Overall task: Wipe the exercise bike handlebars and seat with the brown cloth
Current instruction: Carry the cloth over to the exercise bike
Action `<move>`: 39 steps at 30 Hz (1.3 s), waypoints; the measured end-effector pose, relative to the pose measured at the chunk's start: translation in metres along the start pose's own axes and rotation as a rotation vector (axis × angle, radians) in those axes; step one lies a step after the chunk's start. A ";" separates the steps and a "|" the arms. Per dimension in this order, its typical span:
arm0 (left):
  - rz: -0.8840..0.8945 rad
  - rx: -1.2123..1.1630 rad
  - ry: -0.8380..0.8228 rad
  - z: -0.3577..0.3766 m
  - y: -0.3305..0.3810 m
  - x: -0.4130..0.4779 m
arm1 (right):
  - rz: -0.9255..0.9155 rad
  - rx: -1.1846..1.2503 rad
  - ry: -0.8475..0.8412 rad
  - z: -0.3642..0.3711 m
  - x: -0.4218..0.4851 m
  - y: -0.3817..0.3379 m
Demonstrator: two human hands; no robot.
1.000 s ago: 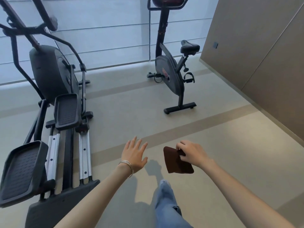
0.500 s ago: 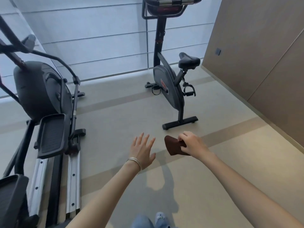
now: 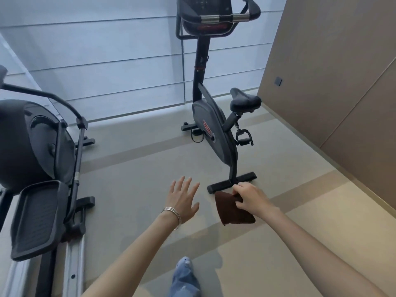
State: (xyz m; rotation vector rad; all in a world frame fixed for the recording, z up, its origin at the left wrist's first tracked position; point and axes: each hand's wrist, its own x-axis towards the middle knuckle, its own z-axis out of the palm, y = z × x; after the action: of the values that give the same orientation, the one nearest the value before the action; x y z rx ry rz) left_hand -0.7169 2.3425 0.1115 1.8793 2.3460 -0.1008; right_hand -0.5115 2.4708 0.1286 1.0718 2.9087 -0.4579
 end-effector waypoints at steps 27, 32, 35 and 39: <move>0.020 0.046 0.020 -0.067 -0.151 0.371 | 0.028 0.077 0.150 -0.105 0.397 0.090; -0.018 0.046 0.065 -0.085 -0.168 0.447 | -0.032 0.076 0.180 -0.139 0.473 0.114; -0.020 0.041 0.077 -0.092 -0.175 0.480 | -0.048 0.079 0.173 -0.154 0.511 0.124; -0.005 0.052 0.110 -0.105 -0.197 0.521 | -0.059 0.086 0.190 -0.174 0.555 0.129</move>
State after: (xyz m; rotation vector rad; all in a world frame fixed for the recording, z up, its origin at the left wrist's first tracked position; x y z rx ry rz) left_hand -1.0266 2.8164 0.1331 1.9502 2.4428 -0.0605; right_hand -0.8383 2.9631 0.2007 1.0996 3.1201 -0.5147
